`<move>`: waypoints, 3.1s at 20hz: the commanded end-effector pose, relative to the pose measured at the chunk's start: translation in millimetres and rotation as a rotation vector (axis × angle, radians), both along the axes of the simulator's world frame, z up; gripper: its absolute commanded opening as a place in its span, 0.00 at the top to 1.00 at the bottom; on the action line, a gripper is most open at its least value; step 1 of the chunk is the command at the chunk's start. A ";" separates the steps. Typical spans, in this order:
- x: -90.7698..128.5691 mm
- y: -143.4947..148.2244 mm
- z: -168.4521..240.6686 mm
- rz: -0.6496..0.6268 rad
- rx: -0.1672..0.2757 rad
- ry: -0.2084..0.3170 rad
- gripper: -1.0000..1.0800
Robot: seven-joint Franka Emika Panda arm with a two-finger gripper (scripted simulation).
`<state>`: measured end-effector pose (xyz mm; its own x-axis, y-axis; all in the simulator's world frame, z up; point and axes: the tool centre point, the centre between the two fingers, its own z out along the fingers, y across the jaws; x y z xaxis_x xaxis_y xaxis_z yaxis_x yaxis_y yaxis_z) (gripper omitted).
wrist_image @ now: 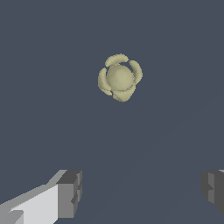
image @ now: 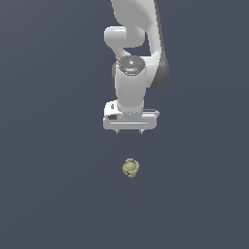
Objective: Pick up the object and move it to a goal position.
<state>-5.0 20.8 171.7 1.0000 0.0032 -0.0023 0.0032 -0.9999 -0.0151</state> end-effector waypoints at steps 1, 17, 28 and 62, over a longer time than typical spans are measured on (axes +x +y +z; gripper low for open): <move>0.0 0.0 0.0 0.000 0.000 0.000 0.04; 1.2 34.5 -2.4 0.045 0.001 0.005 0.04; 30.7 28.5 -18.9 -0.100 0.002 0.006 0.04; 103.8 8.3 -109.0 -0.526 -0.015 0.002 0.04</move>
<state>99.6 29.2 71.7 0.8670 -0.4983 0.0009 -0.4983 -0.8670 -0.0009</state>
